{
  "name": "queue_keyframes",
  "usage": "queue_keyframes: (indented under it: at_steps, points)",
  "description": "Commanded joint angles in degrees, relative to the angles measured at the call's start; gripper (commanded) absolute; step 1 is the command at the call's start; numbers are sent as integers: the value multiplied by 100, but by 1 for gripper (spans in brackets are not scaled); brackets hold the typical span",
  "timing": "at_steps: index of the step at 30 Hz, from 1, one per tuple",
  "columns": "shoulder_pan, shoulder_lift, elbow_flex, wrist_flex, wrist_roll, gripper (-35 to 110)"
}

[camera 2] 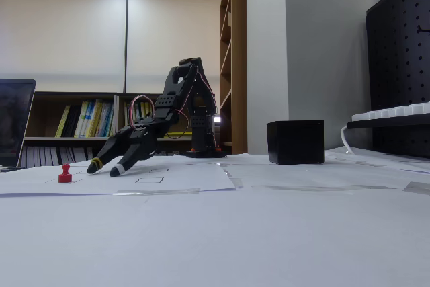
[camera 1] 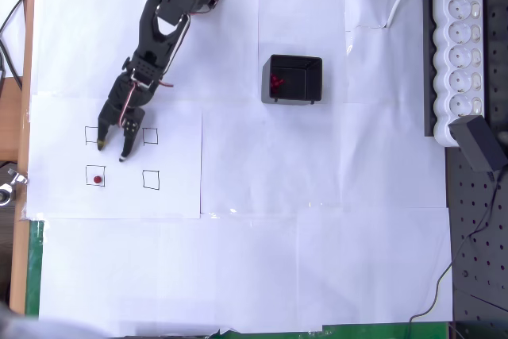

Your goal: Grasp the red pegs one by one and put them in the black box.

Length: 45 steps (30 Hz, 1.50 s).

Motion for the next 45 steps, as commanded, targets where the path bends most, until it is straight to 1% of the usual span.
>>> queue_keyframes:
  at_steps: [1, 17, 45]
  points:
    - [-26, 220, 668, -132, -88, 19]
    - [-9, 1257, 2329, 272, -149, 18]
    - [105, 1556, 2742, 448, -88, 13]
